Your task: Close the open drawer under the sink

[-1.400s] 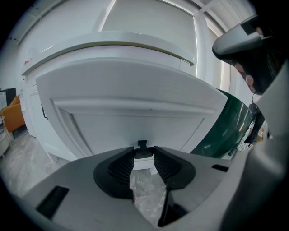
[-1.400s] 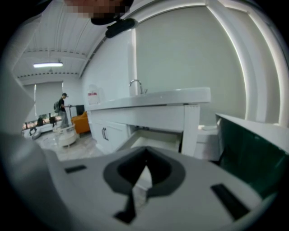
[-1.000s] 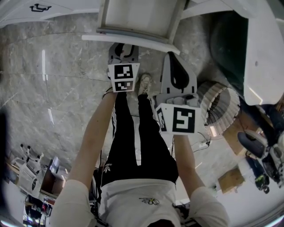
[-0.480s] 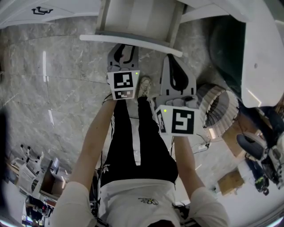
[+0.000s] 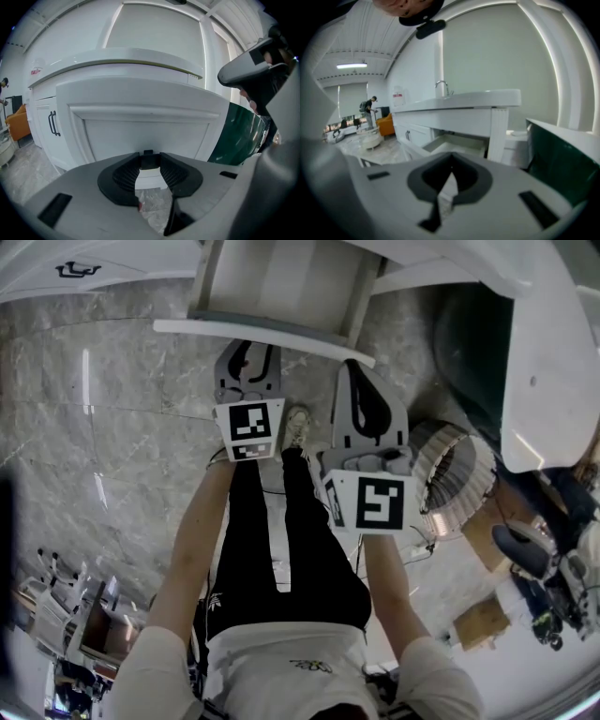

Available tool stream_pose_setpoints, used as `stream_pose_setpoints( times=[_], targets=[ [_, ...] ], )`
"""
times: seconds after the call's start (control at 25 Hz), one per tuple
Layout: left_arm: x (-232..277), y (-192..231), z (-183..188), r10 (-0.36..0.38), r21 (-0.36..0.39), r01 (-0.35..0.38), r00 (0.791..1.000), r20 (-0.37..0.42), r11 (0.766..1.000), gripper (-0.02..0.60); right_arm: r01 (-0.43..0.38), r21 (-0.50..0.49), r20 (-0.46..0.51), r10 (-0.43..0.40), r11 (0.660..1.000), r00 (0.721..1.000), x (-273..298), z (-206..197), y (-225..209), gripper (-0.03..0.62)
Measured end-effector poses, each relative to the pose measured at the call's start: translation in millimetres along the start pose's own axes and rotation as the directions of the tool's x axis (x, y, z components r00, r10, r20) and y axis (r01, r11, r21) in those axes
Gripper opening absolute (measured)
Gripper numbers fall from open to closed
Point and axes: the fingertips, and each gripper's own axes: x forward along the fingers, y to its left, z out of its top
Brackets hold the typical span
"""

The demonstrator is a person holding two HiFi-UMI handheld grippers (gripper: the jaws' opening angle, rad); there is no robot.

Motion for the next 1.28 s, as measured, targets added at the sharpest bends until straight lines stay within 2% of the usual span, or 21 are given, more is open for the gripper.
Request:
stream_pose_setpoints(
  times=[0.56,1.08,1.2,1.28],
  targets=[
    [16,-3,11,0.013,0.015,-0.013,1.000,0.012,1.000,0.149,0.016,0.013,-0.024,-0.016,1.000,1.000,0,-14,-9,0.029],
    [25,-1,17,0.026,-0.004,-0.026,1.000,-0.010,1.000,0.150,0.018,0.030,0.007,-0.018,0.999,1.000,16,-1,-5,0.029],
    [45,10,38,0.020,0.027,-0.020,1.000,0.025,0.999,0.150,0.016,0.019,-0.001,-0.016,1.000,1.000,15,-6,-4,0.029],
    [63,10,49,-0.005,0.057,0.004,1.000,0.017,0.998,0.150,0.027,0.030,-0.017,-0.026,0.999,1.000,13,-11,-7,0.029]
  ],
)
